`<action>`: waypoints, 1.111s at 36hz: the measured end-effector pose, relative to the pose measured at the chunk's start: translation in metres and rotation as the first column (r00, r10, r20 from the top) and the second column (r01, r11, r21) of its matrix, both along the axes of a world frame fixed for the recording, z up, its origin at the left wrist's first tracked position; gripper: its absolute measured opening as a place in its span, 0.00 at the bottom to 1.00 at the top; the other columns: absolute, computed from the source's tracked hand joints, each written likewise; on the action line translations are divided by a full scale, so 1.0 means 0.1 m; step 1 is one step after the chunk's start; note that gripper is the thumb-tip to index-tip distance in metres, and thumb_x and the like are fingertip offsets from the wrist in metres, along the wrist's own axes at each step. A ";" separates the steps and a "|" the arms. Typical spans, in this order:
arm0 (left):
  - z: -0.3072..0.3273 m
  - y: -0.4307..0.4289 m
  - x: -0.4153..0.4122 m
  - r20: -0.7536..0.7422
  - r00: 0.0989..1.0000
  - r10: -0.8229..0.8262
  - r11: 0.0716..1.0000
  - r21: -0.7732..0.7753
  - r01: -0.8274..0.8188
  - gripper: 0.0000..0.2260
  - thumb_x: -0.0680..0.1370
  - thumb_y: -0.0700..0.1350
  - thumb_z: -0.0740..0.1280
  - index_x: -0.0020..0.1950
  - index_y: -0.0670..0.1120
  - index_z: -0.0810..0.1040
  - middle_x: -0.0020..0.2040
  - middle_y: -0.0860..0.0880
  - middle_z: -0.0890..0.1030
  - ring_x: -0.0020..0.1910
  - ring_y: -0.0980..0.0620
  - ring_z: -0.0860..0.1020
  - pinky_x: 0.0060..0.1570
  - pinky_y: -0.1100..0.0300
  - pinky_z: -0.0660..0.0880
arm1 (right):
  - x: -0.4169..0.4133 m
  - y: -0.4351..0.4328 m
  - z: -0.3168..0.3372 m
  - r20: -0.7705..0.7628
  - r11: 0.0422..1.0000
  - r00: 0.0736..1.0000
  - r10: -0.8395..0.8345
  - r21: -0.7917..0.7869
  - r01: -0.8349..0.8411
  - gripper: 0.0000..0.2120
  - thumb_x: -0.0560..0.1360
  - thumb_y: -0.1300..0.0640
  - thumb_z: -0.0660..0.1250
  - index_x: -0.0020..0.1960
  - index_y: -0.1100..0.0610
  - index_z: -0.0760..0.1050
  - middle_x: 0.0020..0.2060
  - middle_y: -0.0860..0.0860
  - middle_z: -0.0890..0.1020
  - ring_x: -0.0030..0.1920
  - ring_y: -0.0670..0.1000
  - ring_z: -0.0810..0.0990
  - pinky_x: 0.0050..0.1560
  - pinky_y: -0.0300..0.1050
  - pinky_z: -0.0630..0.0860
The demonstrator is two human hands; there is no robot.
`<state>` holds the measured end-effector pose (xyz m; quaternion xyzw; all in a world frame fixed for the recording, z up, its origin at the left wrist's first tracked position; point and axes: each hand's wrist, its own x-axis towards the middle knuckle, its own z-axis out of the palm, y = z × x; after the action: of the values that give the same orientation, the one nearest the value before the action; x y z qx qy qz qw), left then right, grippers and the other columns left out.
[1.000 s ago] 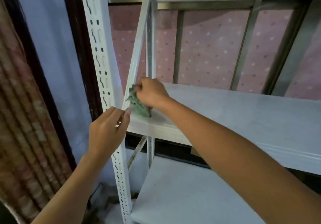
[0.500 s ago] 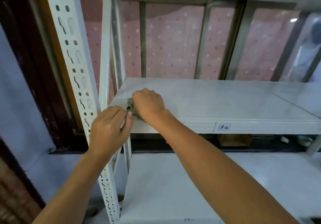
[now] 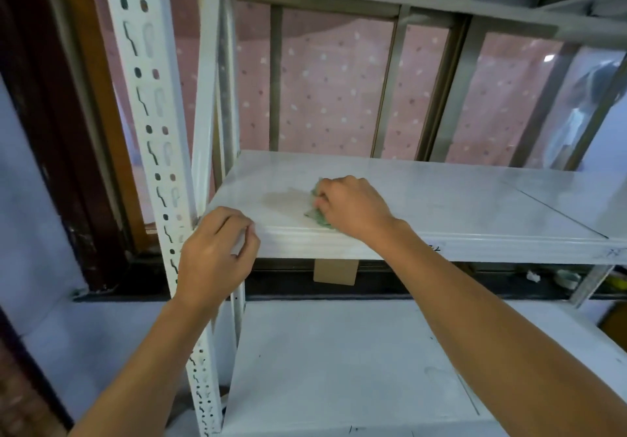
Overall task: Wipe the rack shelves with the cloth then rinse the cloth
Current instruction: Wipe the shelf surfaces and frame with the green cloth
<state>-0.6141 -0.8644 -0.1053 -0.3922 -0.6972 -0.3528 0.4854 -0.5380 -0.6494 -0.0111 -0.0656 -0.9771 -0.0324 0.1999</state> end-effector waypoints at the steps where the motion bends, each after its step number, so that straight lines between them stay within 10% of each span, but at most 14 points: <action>1: 0.01 -0.03 0.00 0.010 1.000 0.007 1.000 0.003 -0.007 0.09 0.81 0.41 0.66 0.48 0.38 0.83 0.47 0.42 0.82 0.45 0.44 0.81 0.47 0.59 0.78 | -0.11 -0.15 -0.01 -0.004 0.998 0.999 0.051 -0.043 -0.051 0.14 0.81 0.49 0.60 0.57 0.57 0.78 0.46 0.55 0.83 0.44 0.57 0.80 0.47 0.52 0.78; 9: 0.06 -0.21 -0.02 -0.040 0.998 0.049 0.998 -0.026 -0.050 0.09 0.82 0.39 0.65 0.44 0.37 0.81 0.43 0.42 0.81 0.43 0.43 0.80 0.45 0.52 0.78 | -0.89 -1.18 0.07 0.038 0.965 0.974 0.224 -0.147 -0.216 0.11 0.78 0.55 0.64 0.56 0.60 0.77 0.42 0.54 0.76 0.42 0.54 0.76 0.42 0.46 0.72; 23: 0.10 -0.03 -0.14 -0.179 0.982 0.057 0.983 -0.163 -0.087 0.10 0.81 0.41 0.67 0.42 0.40 0.84 0.41 0.45 0.84 0.40 0.44 0.81 0.42 0.54 0.76 | -1.07 -0.19 0.11 0.123 0.963 0.966 -0.228 -0.117 0.242 0.20 0.79 0.49 0.65 0.67 0.59 0.71 0.61 0.57 0.77 0.61 0.58 0.76 0.52 0.49 0.73; 34: 0.33 0.51 -0.14 -0.088 0.996 0.020 0.991 -0.133 -0.031 0.14 0.80 0.43 0.65 0.35 0.41 0.80 0.33 0.46 0.79 0.32 0.48 0.74 0.32 0.53 0.74 | -0.18 0.48 0.06 0.166 0.851 0.848 -0.504 -0.071 0.520 0.21 0.78 0.44 0.66 0.61 0.60 0.72 0.48 0.55 0.77 0.46 0.53 0.73 0.44 0.48 0.72; 40: 0.27 0.48 -0.24 -0.040 0.995 0.095 0.988 -0.122 -0.100 0.18 0.77 0.41 0.67 0.27 0.43 0.71 0.25 0.48 0.70 0.27 0.49 0.69 0.25 0.59 0.65 | -0.07 0.37 0.05 0.099 0.945 0.942 -0.321 -0.029 0.325 0.13 0.80 0.51 0.62 0.57 0.61 0.70 0.45 0.56 0.76 0.44 0.57 0.74 0.40 0.48 0.69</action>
<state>-0.6381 -0.8160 -0.0788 -0.3930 -0.7277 -0.2779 0.4887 -0.5447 -0.6124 -0.0065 -0.2280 -0.9618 -0.0458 0.1447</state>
